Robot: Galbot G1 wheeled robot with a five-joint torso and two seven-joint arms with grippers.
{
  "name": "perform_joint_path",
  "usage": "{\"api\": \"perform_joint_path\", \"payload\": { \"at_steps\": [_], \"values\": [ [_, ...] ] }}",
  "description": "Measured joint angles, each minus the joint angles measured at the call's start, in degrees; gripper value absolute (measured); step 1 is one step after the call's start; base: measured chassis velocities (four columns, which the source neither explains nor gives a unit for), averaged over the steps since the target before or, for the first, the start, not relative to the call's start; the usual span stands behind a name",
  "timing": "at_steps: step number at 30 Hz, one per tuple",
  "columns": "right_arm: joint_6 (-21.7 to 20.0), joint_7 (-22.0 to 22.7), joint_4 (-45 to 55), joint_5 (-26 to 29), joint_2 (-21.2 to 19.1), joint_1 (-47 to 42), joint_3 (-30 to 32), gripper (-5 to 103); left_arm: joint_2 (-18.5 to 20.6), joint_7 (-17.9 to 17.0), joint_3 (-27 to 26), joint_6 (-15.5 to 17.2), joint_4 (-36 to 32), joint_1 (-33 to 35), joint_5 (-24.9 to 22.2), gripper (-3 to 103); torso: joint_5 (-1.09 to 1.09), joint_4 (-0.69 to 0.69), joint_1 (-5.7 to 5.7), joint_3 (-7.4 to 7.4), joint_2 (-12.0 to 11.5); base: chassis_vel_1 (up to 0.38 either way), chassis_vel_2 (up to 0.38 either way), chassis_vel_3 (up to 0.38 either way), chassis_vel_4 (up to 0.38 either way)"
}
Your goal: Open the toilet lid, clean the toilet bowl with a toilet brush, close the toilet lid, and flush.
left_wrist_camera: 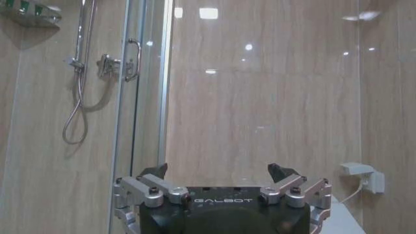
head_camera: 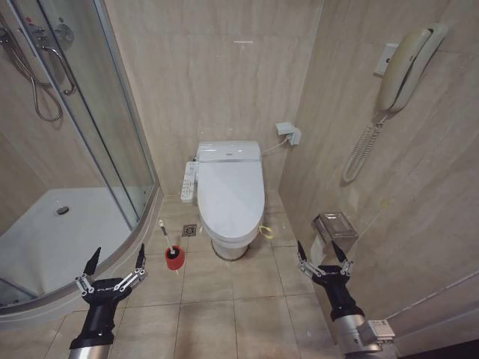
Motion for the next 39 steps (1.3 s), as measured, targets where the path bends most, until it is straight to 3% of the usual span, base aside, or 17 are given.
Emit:
{"api": "perform_joint_path", "payload": {
  "at_steps": [22,39],
  "values": [
    [2.9,-1.27,-0.26,1.5,0.0,0.13,0.16,100,0.0,0.0,0.0,0.0,0.0,0.0,0.0,100,0.0,0.0,0.0,0.0,0.0,0.0,0.0,0.0,0.0],
    [2.39,-1.13,-0.12,2.89,-0.37,0.03,0.15,100,0.0,0.0,0.0,0.0,0.0,0.0,0.0,100,0.0,0.0,-0.01,0.0,0.0,0.0,0.0,0.0,0.0]
  ]
}}
